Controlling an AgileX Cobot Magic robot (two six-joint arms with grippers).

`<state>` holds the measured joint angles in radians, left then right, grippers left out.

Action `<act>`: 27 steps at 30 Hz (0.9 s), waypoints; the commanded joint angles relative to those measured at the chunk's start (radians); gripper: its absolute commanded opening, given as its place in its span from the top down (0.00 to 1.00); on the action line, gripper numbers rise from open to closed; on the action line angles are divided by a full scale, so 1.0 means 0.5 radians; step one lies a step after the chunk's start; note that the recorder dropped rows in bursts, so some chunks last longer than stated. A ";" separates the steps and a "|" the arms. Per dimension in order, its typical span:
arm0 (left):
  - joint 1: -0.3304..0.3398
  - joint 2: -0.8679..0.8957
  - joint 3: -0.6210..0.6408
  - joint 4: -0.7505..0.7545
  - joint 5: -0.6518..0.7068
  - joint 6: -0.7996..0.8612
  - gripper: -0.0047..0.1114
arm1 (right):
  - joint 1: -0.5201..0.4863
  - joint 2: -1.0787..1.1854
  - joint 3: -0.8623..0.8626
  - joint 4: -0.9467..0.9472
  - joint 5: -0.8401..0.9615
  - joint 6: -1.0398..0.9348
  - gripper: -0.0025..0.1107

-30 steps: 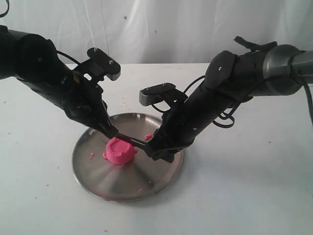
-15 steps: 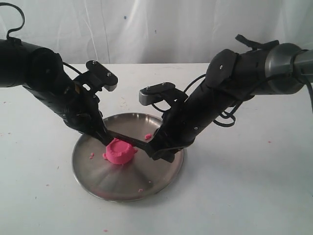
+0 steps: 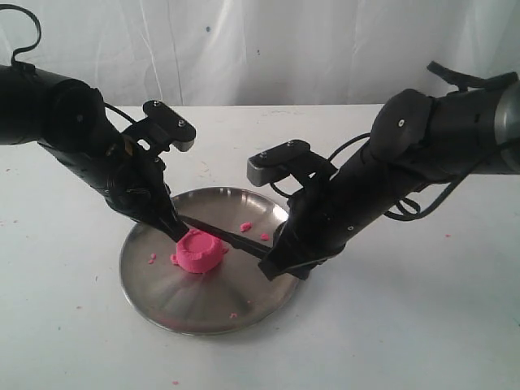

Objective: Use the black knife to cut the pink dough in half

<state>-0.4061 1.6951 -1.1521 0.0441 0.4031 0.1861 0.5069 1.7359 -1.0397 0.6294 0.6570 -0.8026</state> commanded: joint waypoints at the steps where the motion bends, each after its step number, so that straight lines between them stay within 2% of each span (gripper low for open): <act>1: 0.003 -0.002 0.009 -0.010 0.017 -0.025 0.96 | 0.004 -0.006 0.069 0.006 -0.094 -0.140 0.98; 8: 0.003 0.019 0.009 -0.010 0.017 -0.025 0.96 | 0.019 0.002 0.105 0.183 -0.159 -0.382 0.98; 27: 0.003 0.019 0.009 -0.010 0.017 -0.025 0.96 | 0.063 0.059 0.109 0.089 -0.232 -0.484 0.98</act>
<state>-0.4061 1.7080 -1.1521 0.0441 0.4031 0.1840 0.5385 1.7470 -0.9896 0.6924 0.5522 -1.0324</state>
